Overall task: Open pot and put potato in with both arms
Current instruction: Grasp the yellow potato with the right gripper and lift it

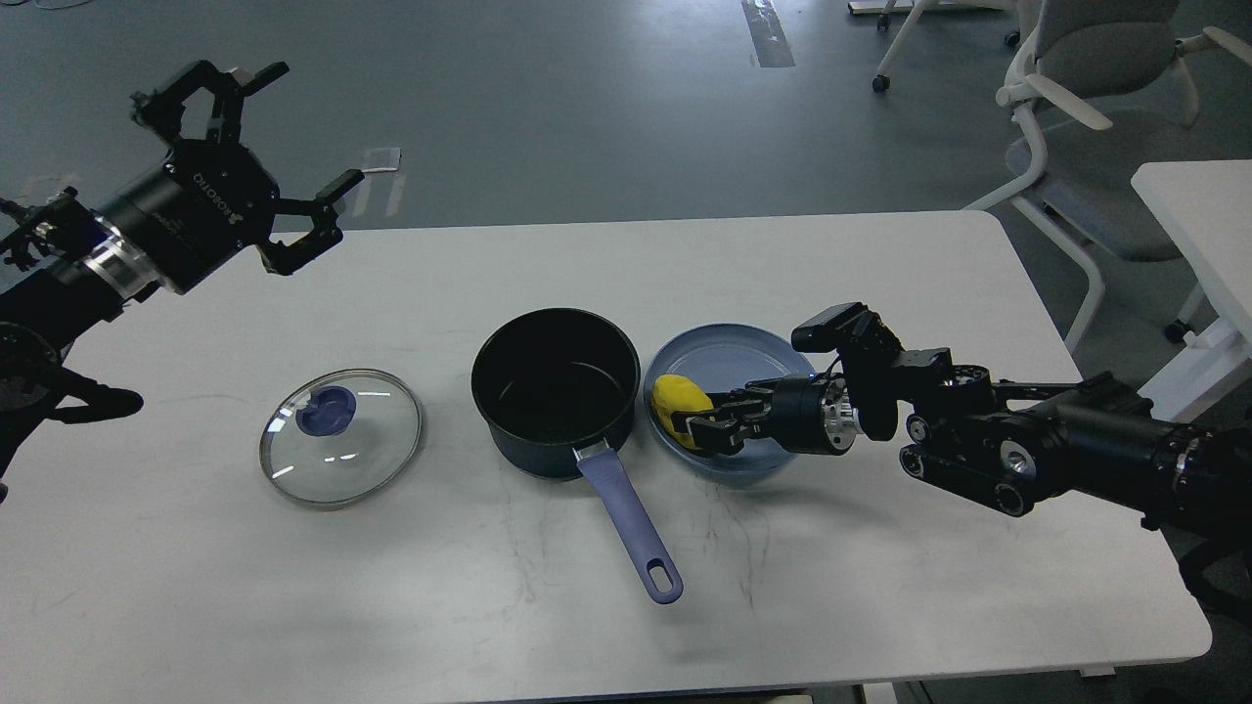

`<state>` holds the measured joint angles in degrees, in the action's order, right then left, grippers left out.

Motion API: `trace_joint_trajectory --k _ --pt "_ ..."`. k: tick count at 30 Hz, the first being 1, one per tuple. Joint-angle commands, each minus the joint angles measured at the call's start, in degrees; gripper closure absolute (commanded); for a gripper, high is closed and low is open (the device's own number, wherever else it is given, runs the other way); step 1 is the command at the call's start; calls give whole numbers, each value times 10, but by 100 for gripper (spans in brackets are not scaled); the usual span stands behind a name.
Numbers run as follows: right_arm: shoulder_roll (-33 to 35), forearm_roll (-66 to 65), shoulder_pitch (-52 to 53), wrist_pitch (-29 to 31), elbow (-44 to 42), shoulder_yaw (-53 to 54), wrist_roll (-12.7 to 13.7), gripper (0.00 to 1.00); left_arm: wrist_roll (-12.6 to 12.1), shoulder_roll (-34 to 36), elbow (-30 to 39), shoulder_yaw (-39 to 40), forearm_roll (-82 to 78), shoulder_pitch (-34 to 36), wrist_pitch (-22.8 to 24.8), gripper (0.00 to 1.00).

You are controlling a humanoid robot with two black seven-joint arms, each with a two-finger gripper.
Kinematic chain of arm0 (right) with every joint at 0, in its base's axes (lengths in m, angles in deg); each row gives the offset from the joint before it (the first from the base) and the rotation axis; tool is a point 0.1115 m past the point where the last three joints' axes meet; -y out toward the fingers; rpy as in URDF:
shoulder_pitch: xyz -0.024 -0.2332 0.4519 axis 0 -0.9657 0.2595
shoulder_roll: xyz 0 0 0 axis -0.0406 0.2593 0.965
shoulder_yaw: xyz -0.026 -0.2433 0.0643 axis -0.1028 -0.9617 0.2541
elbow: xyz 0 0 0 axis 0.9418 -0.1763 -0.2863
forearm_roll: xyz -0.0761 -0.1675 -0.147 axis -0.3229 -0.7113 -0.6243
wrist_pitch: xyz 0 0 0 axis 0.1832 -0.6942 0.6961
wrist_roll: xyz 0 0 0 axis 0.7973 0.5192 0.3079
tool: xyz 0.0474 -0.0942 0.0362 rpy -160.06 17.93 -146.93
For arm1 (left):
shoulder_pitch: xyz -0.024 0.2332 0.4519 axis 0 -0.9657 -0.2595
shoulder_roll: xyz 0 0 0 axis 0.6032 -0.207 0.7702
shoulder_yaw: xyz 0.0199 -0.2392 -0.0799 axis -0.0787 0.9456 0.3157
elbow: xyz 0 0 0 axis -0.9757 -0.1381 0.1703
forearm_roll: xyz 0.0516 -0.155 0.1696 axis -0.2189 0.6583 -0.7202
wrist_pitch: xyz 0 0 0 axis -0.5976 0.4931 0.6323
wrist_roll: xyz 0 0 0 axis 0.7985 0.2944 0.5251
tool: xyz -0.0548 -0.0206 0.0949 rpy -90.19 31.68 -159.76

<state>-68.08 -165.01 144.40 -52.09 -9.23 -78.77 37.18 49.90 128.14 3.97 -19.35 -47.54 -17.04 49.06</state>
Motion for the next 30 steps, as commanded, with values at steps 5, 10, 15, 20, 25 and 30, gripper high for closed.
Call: trace_joint_trajectory --k 5,10,15,20,25,30 --pt "0 0 -1 0 -1 -1 0 74 0 -1 0 0 0 -2 0 2" --pt "0 0 -2 0 -1 -1 -1 82 0 -1 0 -1 0 -2 0 2" --pt "0 0 3 0 -1 -1 -2 83 0 -1 0 -1 0 -3 0 2" --pt "7 1 17 0 11 2 -6 87 0 -2 0 -1 0 -3 0 2" --pt "54 2 54 0 49 4 -12 88 0 -4 0 -1 0 -3 0 2" --pt "96 1 93 -1 94 6 -16 90 0 -5 0 -1 0 -3 0 2"
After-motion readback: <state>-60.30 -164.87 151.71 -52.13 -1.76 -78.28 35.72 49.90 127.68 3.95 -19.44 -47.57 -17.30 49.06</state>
